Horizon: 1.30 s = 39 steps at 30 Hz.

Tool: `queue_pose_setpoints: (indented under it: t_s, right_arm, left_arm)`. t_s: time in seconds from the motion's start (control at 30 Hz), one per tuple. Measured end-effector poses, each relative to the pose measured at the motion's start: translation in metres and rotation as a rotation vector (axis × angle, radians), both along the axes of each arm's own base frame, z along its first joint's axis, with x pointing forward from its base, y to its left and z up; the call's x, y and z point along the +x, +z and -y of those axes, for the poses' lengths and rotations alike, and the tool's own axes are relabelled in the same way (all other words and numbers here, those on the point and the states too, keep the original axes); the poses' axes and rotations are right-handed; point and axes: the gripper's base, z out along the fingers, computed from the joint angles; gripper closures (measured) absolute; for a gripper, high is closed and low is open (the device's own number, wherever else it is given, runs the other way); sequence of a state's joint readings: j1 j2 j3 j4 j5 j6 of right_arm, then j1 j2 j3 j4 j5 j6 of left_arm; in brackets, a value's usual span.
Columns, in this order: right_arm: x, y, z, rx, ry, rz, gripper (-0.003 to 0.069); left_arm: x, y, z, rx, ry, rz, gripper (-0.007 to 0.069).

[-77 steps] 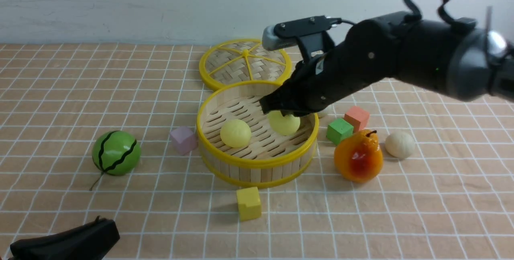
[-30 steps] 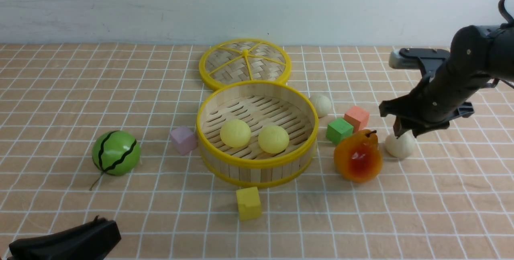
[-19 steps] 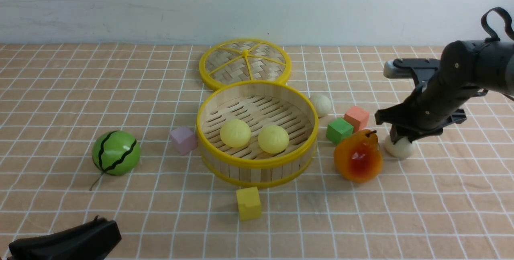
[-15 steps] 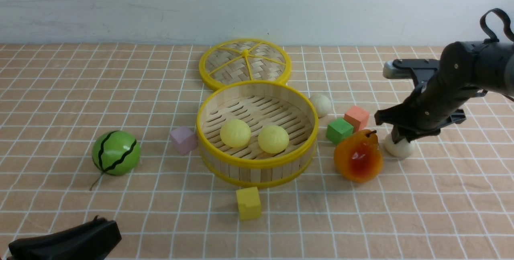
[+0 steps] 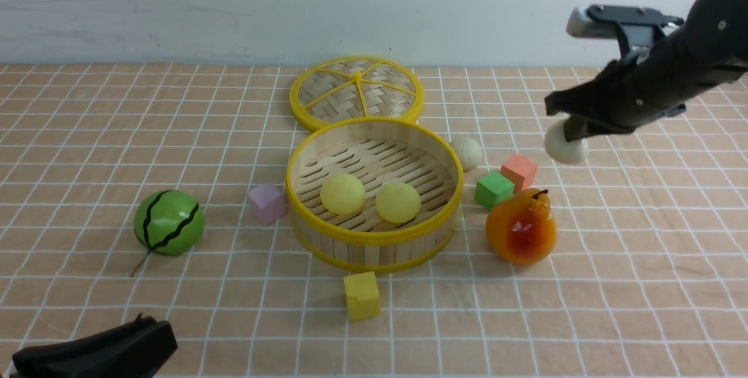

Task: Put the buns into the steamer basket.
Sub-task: Use the right arm to put the steamed stuffed bun into the steamer, then use the right arm to grab a steamed stuffed bun

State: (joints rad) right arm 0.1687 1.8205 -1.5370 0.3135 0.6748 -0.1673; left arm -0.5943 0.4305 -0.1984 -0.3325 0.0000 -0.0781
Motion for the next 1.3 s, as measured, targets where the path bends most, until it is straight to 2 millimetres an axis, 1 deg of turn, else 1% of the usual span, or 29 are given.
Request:
queue_pose_setpoints:
  t_s: [0.03,0.07,0.1,0.17,0.2,0.23,0.27,0.3,0.33,0.37,0.4,0.43,0.47,0.53,0.6,0.67,0.73,0.77,0.8,0.83,0.87,0.9,0.97,1.03,1.07,1.13,1.2,1.23,1.3]
  right_arm:
    - [-0.002,0.008,-0.016,0.029,0.057,0.028,0.0648]
    - [-0.003,0.011,-0.020,0.043,0.066,0.032,0.0647]
    - [-0.005,0.015,-0.041,0.065,0.139,0.055,0.0645]
    - [-0.005,0.016,-0.071,0.071,0.237,0.081,0.0644]
    - [-0.005,0.015,-0.073,0.071,0.244,0.083,0.0644]
    - [0.000,0.008,-0.092,0.065,0.291,0.088,0.0643]
    - [0.004,0.001,-0.098,0.060,0.303,0.081,0.0642]
    - [0.005,0.000,-0.100,0.059,0.308,0.079,0.0641]
    - [0.013,-0.014,-0.106,0.047,0.315,0.067,0.0640]
    - [0.019,-0.023,-0.109,0.040,0.308,0.063,0.0638]
    - [0.025,-0.032,-0.110,0.034,0.299,0.062,0.0637]
    - [0.026,-0.034,-0.110,0.033,0.297,0.064,0.0636]
    - [0.034,-0.048,-0.112,0.023,0.281,0.065,0.0632]
    - [0.041,-0.063,-0.113,0.017,0.265,0.065,0.0621]
    - [0.046,-0.076,-0.113,0.003,0.256,0.067,0.0594]
    - [0.049,-0.085,-0.113,-0.021,0.259,0.067,0.0550]
    - [0.050,-0.091,-0.113,-0.038,0.264,0.062,0.0519]
    - [0.051,-0.093,-0.113,-0.044,0.265,0.061,0.0484]
    - [0.052,-0.095,-0.113,-0.051,0.266,0.064,0.0400]
    - [0.052,-0.094,-0.113,-0.051,0.266,0.065,0.0375]
    - [0.052,-0.094,-0.113,-0.052,0.266,0.065,0.0365]
    - [0.052,-0.091,-0.113,-0.050,0.266,0.072,0.0305]
    - [0.051,-0.083,-0.113,-0.045,0.268,0.085,0.0230]
    - [0.048,-0.066,-0.112,-0.035,0.271,0.100,0.0186]
    - [0.046,-0.054,-0.109,-0.023,0.262,0.112,0.0169]
    - [0.043,-0.034,-0.104,-0.010,0.248,0.132,0.0168]
    - [0.042,-0.020,-0.092,0.005,0.211,0.133,0.0186]
    - [0.043,-0.020,-0.091,0.009,0.204,0.132,0.0188]
    - [0.047,-0.018,-0.070,0.022,0.136,0.091,0.0240]
  left_arm:
    - [0.000,0.000,0.000,0.000,0.000,0.000,0.0504]
    - [0.000,0.000,0.000,0.000,0.000,0.000,0.0504]
    - [0.000,0.000,0.000,0.000,0.000,0.000,0.0504]
    - [0.000,0.000,0.000,0.000,0.000,0.000,0.0503]
    - [0.000,0.000,0.000,0.000,0.000,0.000,0.0503]
    - [0.000,0.000,0.000,0.000,0.000,0.000,0.0501]
    - [0.000,0.000,0.000,0.000,0.000,0.000,0.0501]
    - [0.000,0.000,0.000,0.000,0.000,0.000,0.0501]
    - [0.000,0.000,0.000,0.000,0.000,0.000,0.0498]
    - [0.000,0.000,0.000,0.000,0.000,0.000,0.0496]
    - [0.000,0.000,0.000,0.000,0.000,0.000,0.0496]
    - [0.000,0.000,0.000,0.000,0.000,0.000,0.0495]
    - [0.000,0.000,0.000,0.000,0.000,0.000,0.0494]
    - [0.000,0.000,0.000,-0.001,0.000,0.000,0.0494]
    - [0.000,0.000,0.000,-0.001,0.000,0.000,0.0494]
    - [0.000,0.000,0.000,-0.001,0.000,0.000,0.0493]
    - [0.000,0.000,0.000,-0.001,0.000,0.000,0.0491]
    - [0.000,0.000,0.000,-0.001,0.000,0.000,0.0490]
    - [0.000,0.000,0.000,-0.001,0.000,0.000,0.0487]
    - [0.000,0.000,0.000,-0.001,0.000,0.000,0.0487]
    - [0.000,0.000,0.000,-0.001,0.000,0.000,0.0487]
    - [0.000,0.000,0.000,-0.001,0.000,0.000,0.0484]
    - [0.000,0.000,0.000,-0.001,0.000,0.000,0.0481]
    - [0.000,0.000,0.000,-0.001,0.000,0.000,0.0480]
    - [0.000,0.000,0.000,-0.001,0.000,0.000,0.0480]
    - [0.000,0.000,0.000,-0.001,0.000,0.000,0.0480]
    - [0.000,0.000,0.000,-0.001,0.000,0.000,0.0478]
    - [0.000,0.000,0.000,-0.001,0.000,0.000,0.0478]
    - [0.000,0.000,0.000,-0.001,0.000,0.000,0.0478]
